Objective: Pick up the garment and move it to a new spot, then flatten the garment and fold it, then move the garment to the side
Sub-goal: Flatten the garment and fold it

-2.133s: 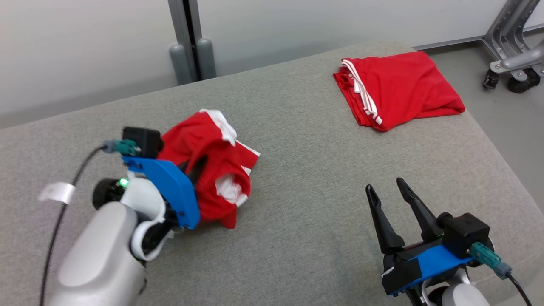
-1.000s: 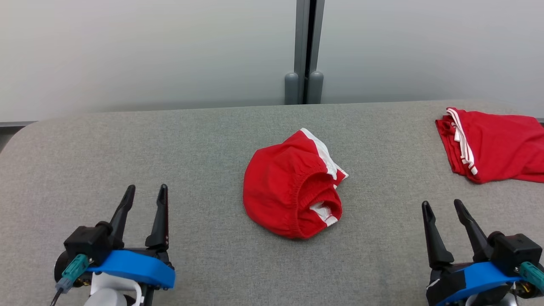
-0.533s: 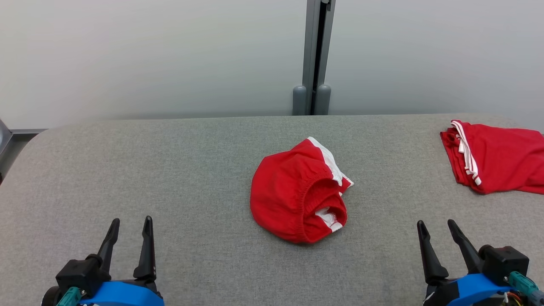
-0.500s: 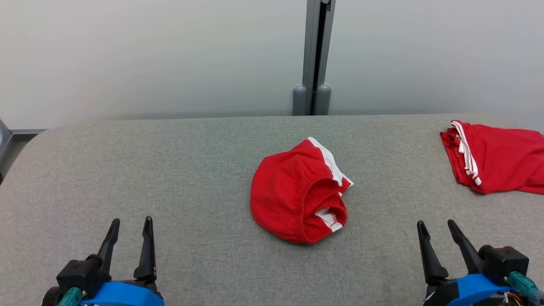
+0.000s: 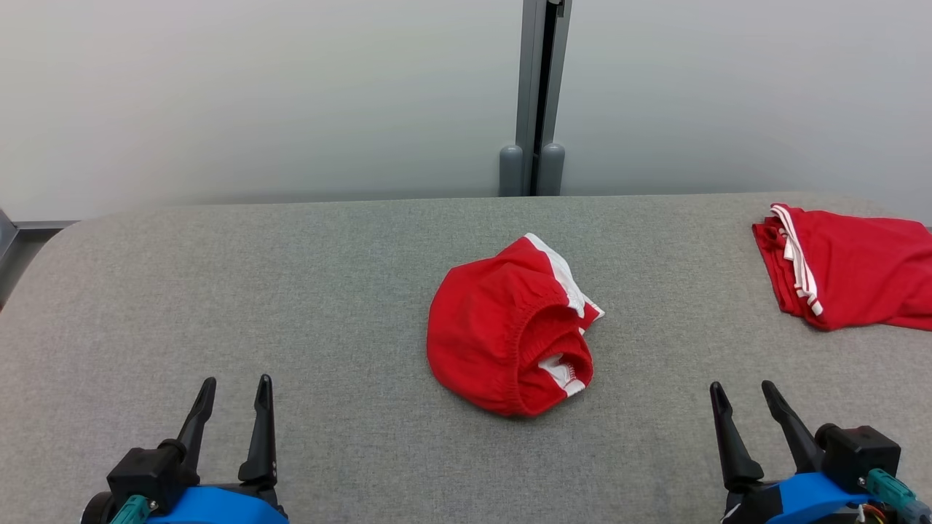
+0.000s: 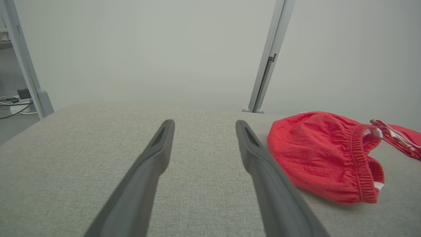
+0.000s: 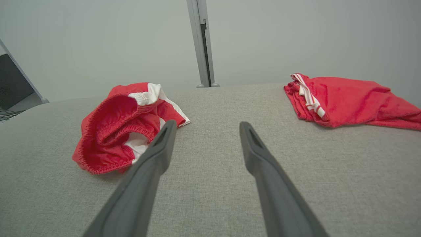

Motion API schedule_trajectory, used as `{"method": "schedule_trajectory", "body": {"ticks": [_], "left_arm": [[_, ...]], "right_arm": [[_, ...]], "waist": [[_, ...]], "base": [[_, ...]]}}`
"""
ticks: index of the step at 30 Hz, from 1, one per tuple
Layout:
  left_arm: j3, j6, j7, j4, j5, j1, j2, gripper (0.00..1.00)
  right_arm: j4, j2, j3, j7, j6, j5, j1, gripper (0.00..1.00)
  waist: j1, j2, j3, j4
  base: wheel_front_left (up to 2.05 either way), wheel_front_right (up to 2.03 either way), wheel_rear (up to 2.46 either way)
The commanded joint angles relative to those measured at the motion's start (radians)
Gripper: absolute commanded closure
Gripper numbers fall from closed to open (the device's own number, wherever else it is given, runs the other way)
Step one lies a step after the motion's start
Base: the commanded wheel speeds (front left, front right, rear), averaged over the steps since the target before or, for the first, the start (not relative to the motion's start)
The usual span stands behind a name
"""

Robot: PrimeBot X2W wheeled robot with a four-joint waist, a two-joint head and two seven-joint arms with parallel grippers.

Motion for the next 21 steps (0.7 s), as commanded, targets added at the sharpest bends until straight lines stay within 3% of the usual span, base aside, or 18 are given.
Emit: {"method": "schedule_trajectory", "body": {"ticks": [1,14,21], "left_arm": [[-0.002,0.006,0.005,-0.008,-0.003,0.006,0.001,0.00],[-0.024,0.012,0.031,-0.037,0.002,-0.020,0.008,0.00],[-0.115,-0.046,0.101,-0.026,0.031,-0.121,-0.014,0.00]], "right_arm": [[0.004,-0.001,0.001,-0.006,0.000,0.011,-0.005,0.00],[0.003,-0.001,0.012,-0.009,0.000,0.012,-0.020,0.00],[0.007,-0.001,0.020,-0.015,0.000,0.018,-0.032,0.00]], "waist": [[0.0000,0.0000,0.000,0.000],[0.0000,0.0000,0.018,-0.012],[0.0000,0.0000,0.044,-0.025]], "base": [[0.00,0.00,0.00],[0.00,0.00,0.00],[0.00,0.00,0.00]]}}
